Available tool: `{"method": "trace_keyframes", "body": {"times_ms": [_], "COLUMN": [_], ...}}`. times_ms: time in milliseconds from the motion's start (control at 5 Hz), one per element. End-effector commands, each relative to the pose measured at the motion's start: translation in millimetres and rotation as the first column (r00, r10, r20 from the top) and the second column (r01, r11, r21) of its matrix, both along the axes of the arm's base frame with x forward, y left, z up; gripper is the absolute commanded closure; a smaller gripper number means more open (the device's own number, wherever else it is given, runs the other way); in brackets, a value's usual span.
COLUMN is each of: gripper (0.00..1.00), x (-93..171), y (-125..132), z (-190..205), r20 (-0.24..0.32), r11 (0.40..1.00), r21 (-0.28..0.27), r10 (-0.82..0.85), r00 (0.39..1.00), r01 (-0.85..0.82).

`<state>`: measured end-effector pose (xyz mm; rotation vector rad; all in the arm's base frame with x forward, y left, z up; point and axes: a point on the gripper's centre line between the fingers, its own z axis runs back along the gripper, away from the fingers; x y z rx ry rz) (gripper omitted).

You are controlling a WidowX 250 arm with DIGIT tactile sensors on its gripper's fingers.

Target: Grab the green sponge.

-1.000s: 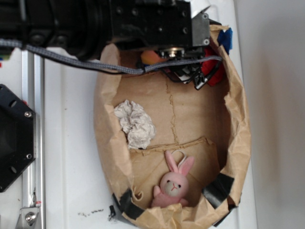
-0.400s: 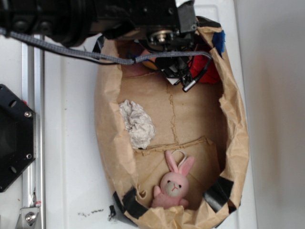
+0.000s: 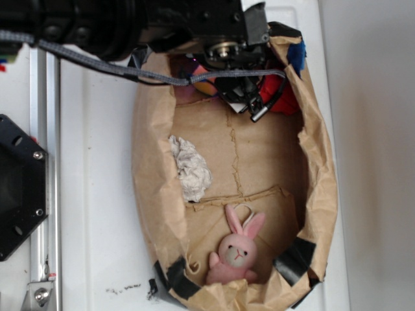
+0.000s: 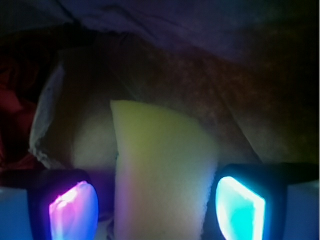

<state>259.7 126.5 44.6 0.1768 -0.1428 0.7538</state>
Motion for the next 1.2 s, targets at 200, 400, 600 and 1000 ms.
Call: {"method": "trace_keyframes", "body": {"times_ms": [200, 400, 600, 1000], "gripper": [1.0, 1.0, 1.0, 1.0], "x": [-2, -1, 1, -13], "y": [1, 1, -2, -57], "z": [2, 5, 15, 86], "r20": [0.033, 0.041, 0.045, 0.088], "r11": [0.999, 0.998, 0.999, 0.973], "r21": [0.05, 0.049, 0.044, -0.068], "r10": [0.02, 0.024, 0.014, -0.215], "r00": [0.999, 0.999, 0.999, 0.973], "r01": [-0.021, -0.026, -0.016, 0.221]}}
